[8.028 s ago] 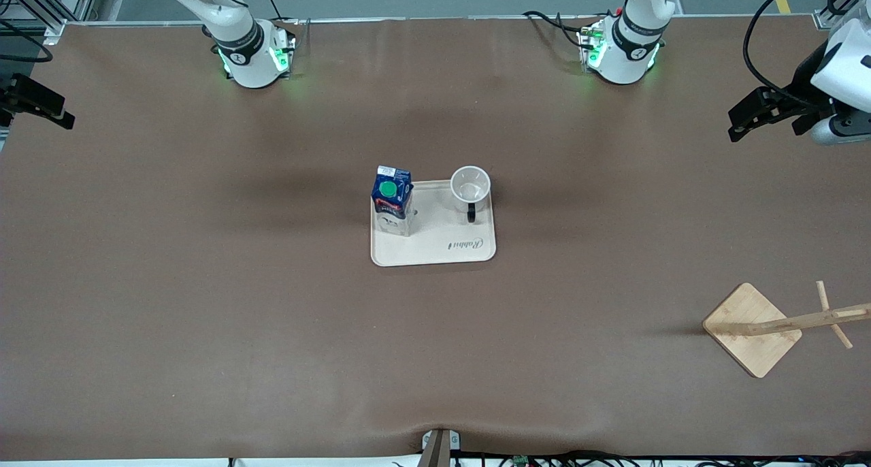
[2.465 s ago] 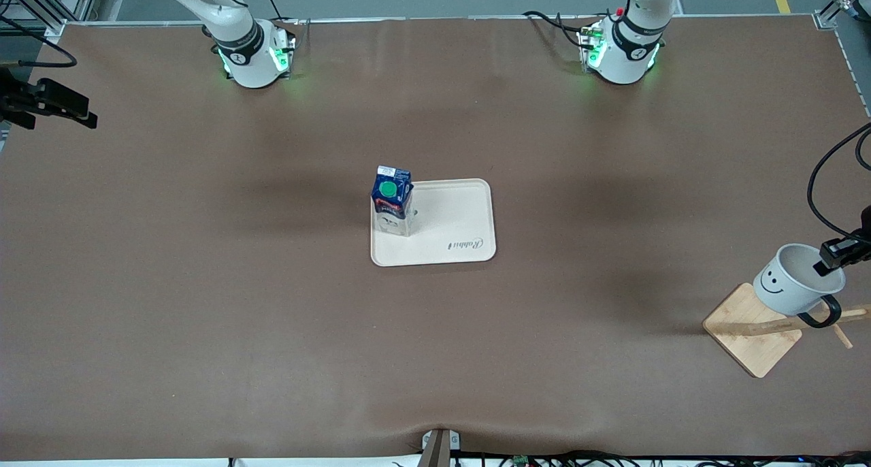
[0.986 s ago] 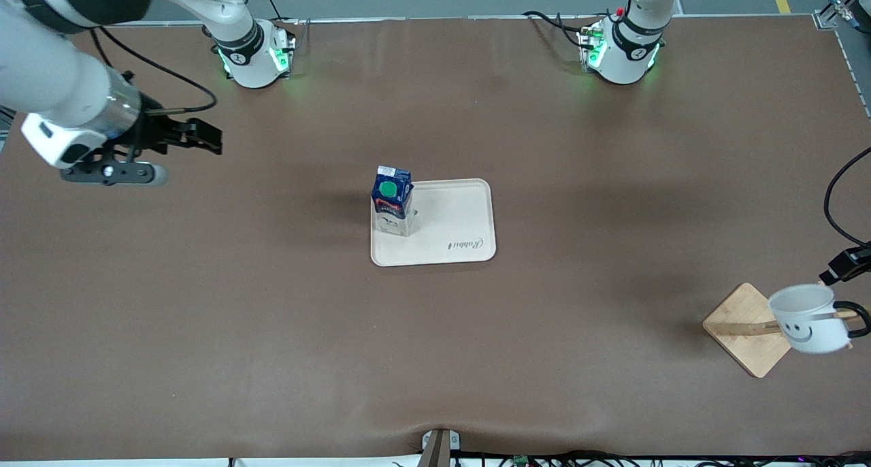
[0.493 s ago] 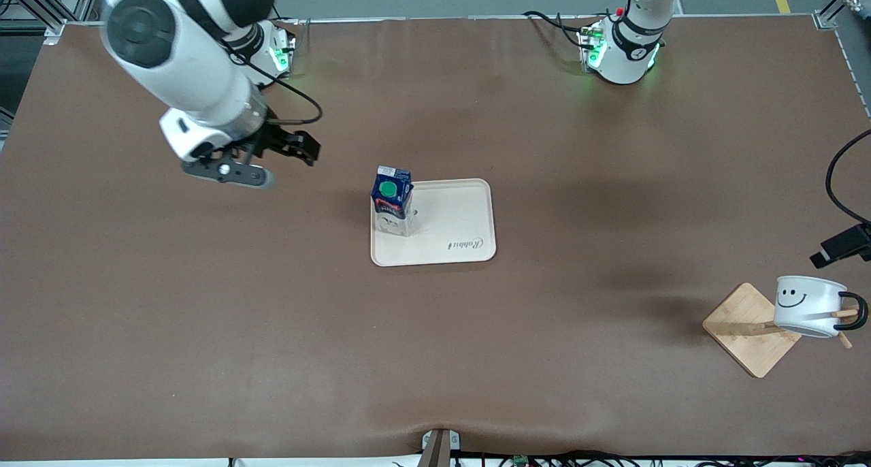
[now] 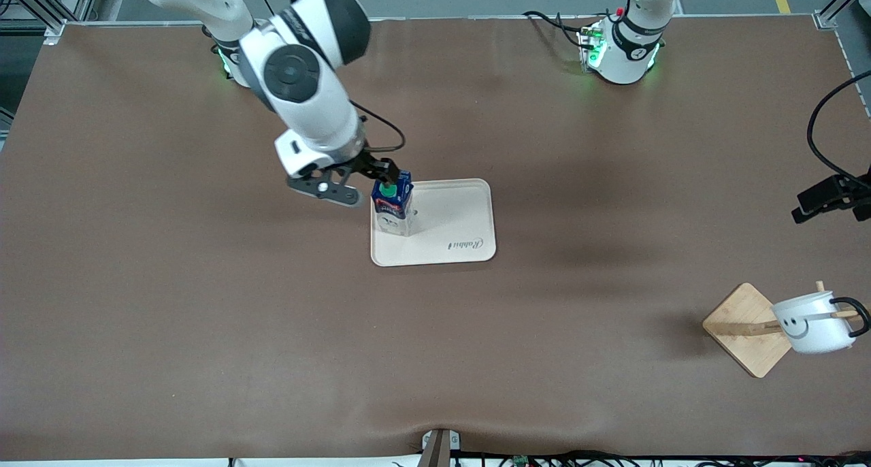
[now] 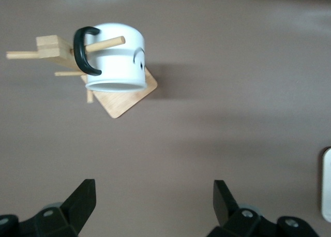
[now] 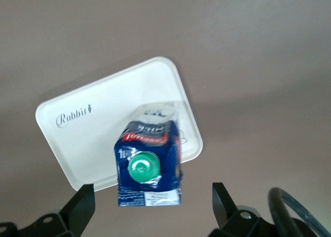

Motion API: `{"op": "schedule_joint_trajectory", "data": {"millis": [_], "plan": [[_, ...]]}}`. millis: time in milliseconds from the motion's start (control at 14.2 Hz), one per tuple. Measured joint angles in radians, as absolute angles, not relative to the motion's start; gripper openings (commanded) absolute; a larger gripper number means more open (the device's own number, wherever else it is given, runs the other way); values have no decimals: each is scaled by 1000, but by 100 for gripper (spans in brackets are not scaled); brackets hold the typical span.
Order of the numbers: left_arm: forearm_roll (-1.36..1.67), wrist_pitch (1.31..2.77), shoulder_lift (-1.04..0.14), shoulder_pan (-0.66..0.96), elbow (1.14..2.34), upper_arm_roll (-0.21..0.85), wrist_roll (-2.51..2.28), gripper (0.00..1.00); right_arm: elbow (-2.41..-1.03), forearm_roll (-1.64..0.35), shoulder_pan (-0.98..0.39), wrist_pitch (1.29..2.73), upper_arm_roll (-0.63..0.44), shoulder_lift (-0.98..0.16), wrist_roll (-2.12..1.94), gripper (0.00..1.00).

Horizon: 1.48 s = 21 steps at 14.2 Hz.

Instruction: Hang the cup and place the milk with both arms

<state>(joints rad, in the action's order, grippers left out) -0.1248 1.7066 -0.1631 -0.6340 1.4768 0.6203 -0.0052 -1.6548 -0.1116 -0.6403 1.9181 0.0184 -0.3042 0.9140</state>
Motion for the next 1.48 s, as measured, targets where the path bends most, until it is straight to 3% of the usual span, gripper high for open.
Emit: {"op": "schedule_joint_trajectory", "data": {"millis": [634,704,1197,1408,1479], "plan": [[-148,1576,-149,-611,1411,653,2,100,-1655,-112,-665,1953,17,-374,932,100],[-152,1566,-143,-567,1402,625,0,100,-1655,-112,-668,1960,17,-383,933,100],[-121,1512,-58,-129,1444,154,12,100,-1660,-112,-685,1978,16,-424,946,100],[-74,1511,-12,-77,1501,91,1,100,-1673,-111,-685,1978,11,-427,946,10],[-71,1511,-3,-76,1512,90,-3,100,-1673,-111,-685,1978,11,-427,946,0]]}}
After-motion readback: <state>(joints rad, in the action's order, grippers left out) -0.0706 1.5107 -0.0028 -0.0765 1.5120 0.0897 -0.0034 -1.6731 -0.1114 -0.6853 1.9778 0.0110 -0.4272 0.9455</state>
